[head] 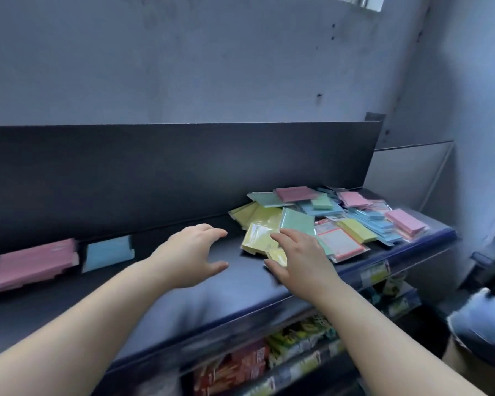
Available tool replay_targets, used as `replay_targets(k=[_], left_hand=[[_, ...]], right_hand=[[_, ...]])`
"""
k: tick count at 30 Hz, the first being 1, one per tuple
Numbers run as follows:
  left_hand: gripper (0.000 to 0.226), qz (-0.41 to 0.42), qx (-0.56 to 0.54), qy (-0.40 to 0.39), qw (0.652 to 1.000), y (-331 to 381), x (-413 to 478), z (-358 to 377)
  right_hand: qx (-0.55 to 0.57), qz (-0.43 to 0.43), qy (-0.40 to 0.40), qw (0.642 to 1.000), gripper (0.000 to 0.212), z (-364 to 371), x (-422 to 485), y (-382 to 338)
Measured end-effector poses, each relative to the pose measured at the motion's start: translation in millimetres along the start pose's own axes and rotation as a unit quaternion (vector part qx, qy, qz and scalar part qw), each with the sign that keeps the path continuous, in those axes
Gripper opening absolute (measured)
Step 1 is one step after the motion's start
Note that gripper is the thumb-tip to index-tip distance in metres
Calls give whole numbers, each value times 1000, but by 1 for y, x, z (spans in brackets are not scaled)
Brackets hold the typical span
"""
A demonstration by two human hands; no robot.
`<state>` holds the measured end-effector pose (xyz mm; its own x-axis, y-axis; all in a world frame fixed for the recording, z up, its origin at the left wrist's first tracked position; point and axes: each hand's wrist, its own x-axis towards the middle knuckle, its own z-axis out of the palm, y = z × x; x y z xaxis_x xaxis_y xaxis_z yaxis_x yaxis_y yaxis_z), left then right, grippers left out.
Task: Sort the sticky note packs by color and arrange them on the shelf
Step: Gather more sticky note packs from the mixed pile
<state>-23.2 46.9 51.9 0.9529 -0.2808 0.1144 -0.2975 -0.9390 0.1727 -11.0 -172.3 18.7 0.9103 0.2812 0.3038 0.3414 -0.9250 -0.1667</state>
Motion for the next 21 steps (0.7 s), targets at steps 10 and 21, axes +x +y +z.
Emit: replay_targets(k=[10,21], left_hand=[[63,-34,-13,-4,999,129,63,36],[66,-68,-13,1,998,148,120,39]], right_hand=[[54,-10,-24,998,57,-31,-23,130],[97,-7,-37,995,56,-30,3,187]])
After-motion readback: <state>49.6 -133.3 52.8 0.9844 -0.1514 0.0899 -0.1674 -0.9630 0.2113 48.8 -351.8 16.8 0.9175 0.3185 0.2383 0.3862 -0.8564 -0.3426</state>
